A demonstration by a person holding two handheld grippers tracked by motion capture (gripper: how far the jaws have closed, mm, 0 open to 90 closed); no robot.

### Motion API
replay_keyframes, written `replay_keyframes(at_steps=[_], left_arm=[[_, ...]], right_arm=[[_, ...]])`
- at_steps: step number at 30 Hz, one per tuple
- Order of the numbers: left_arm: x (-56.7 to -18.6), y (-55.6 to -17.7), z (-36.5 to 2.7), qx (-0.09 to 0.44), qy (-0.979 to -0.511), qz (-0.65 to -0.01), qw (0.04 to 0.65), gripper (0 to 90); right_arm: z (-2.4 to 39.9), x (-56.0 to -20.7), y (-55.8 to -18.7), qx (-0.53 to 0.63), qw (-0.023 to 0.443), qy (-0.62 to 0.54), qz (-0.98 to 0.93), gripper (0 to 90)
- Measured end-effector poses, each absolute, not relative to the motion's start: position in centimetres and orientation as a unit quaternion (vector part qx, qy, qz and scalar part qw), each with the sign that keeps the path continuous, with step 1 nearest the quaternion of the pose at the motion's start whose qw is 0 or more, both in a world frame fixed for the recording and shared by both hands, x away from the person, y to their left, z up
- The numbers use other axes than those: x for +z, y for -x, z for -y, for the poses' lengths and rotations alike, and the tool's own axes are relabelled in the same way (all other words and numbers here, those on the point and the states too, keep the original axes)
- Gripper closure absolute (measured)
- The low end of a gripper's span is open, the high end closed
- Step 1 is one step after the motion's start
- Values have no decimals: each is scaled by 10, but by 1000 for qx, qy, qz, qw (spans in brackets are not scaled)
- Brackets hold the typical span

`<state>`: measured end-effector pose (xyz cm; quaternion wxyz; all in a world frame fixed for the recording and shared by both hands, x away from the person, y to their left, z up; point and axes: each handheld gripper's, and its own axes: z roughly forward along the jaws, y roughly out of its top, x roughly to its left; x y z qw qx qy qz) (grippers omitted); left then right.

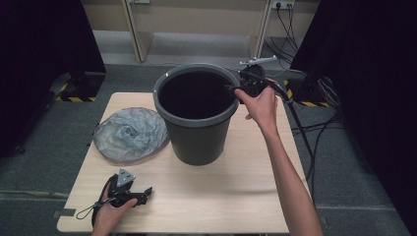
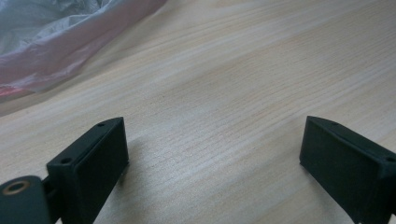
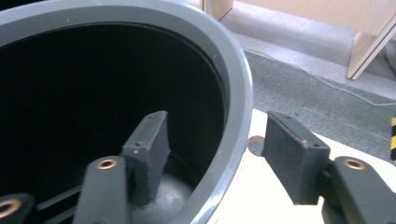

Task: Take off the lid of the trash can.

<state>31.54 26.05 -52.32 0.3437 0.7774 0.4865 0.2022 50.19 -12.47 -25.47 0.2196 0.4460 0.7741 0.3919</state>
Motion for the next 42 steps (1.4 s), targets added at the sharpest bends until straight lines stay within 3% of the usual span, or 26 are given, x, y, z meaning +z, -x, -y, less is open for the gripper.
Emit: replay_keyframes(at_steps=[10,13,23,42], left_arm=[[-523,-315,-261,202,-777,-486,344,71],[-523,-315,-261,202,-777,-486,344,71],[-523,-315,-261,202,-777,-487,344,74],[-523,-315,-261,203,-776,-487,344,84]], right_arm=[[124,-259,-515,357,203,-455,-790,606],[121,-257,-520,342,198,-461,-794,626],[109,-243,-524,325,251,-454,-791,740],[137,-218,-525,412,237,-466,-746,779]])
